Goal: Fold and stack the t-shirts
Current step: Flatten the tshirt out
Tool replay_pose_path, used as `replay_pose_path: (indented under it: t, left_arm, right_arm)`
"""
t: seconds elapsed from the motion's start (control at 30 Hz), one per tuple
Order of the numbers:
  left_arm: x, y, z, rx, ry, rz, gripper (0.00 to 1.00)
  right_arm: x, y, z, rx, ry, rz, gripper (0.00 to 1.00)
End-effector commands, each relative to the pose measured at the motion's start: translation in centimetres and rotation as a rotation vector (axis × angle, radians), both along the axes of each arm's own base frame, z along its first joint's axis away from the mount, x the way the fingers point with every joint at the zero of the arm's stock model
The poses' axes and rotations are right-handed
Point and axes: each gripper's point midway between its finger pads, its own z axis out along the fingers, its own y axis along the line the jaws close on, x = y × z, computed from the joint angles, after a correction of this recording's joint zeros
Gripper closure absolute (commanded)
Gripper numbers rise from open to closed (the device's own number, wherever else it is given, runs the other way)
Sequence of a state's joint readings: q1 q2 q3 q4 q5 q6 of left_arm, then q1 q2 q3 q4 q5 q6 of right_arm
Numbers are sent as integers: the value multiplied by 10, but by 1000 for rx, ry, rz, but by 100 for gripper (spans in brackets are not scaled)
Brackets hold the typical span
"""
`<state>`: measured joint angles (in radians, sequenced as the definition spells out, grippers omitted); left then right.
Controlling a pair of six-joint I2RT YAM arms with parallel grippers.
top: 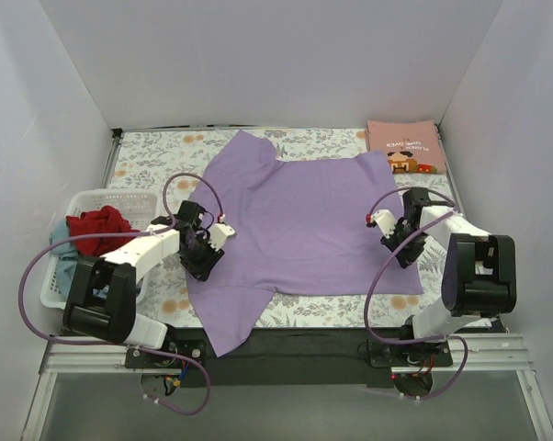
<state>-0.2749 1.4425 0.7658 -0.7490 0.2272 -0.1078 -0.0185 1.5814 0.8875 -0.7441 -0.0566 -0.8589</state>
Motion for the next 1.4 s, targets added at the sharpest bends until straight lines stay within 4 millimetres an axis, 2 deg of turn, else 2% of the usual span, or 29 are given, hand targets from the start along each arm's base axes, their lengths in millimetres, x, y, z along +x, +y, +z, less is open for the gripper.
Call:
replay_pose_path:
  t: [0.0, 0.07, 0.1, 0.2, 0.27, 0.3, 0.4, 0.43, 0.5, 0.53, 0.57, 0.63, 0.67, 0.7, 0.73, 0.77, 0.8, 0.83, 0.87, 0.9, 0.93, 0.97, 1.0, 1.03, 1.07, 1.1, 1.17, 1.3, 1.37]
  left_arm:
    - [-21, 12, -1, 38, 27, -22, 69]
    - [-34, 14, 3, 30, 50, -44, 68]
    - [-52, 18, 2, 37, 105, -59, 68]
    - [-71, 23, 9, 43, 144, -91, 69]
    - [-78, 23, 15, 35, 160, -119, 70]
    - [-88, 22, 18, 21, 199, -146, 70]
    - [-98, 17, 28, -17, 260, -177, 71]
    - [-94, 15, 32, -27, 252, -191, 71]
    - [-92, 2, 41, -92, 266, -203, 71]
    - [-72, -8, 56, -132, 206, -197, 71]
    - [-57, -17, 66, -170, 162, -190, 69]
    - [-24, -39, 86, -253, 99, -110, 64]
    - [19, -50, 106, -290, -38, -81, 63]
    - [42, -55, 111, -301, -74, -49, 61]
    - [62, -59, 117, -318, -103, 16, 59]
    - [105, -65, 143, -362, -239, 43, 57]
    - [126, -66, 151, -382, -283, 71, 55]
    - [147, -68, 141, -388, -266, 113, 51]
    - [183, -72, 172, -441, -355, 159, 49]
    - [201, -74, 173, -462, -354, 186, 45]
    - [222, -76, 159, -469, -321, 214, 35]
    - [239, -76, 158, -490, -313, 251, 31]
    - [265, -79, 183, -520, -377, 255, 28]
    - [278, -79, 184, -531, -383, 274, 28]
    - [298, -75, 164, -524, -369, 315, 27]
    - [315, -75, 177, -547, -409, 348, 27]
    - [340, -72, 168, -557, -441, 380, 27]
    - [363, -69, 158, -564, -491, 401, 25]
    - [369, -66, 153, -559, -507, 407, 25]
  right_arm:
    - [-36, -17, -18, -90, 80, 30, 89]
    - [-61, -19, -19, -104, 127, 55, 89]
    - [-69, -18, -18, -102, 142, 73, 89]
    - [-95, -14, -12, -84, 187, 111, 89]
    - [-103, -6, -5, -61, 198, 149, 88]
    - [-114, 1, 0, -19, 238, 157, 88]
    - [-118, 18, 16, 75, 267, 186, 88]
    - [-124, 26, 24, 128, 300, 195, 88]
    - [-104, 31, 39, 158, 247, 194, 87]
    - [-92, 34, 44, 186, 216, 174, 85]
    - [-62, 36, 60, 192, 126, 180, 84]
    - [-28, 36, 71, 252, 70, 106, 78]
    - [-8, 30, 80, 273, 34, 29, 75]
    - [24, 26, 90, 293, -10, -9, 72]
    - [47, 22, 99, 335, -59, -59, 71]
    - [64, 19, 105, 357, -79, -135, 69]
    - [94, 13, 114, 372, -129, -167, 67]
    - [109, 7, 119, 399, -155, -220, 65]
    - [131, 1, 122, 402, -209, -255, 64]
    - [145, -2, 127, 415, -225, -323, 62]
    - [165, -9, 126, 416, -250, -353, 62]
    - [177, -12, 126, 414, -270, -377, 62]
    - [195, -17, 117, 414, -283, -428, 61]
    - [209, -23, 120, 400, -317, -445, 61]
    - [217, -27, 116, 391, -328, -467, 61]
    - [231, -32, 105, 381, -342, -485, 61]
    - [246, -40, 98, 363, -364, -530, 61]
    - [274, -48, 65, 362, -392, -583, 57]
    - [279, -46, 56, 377, -387, -608, 54]
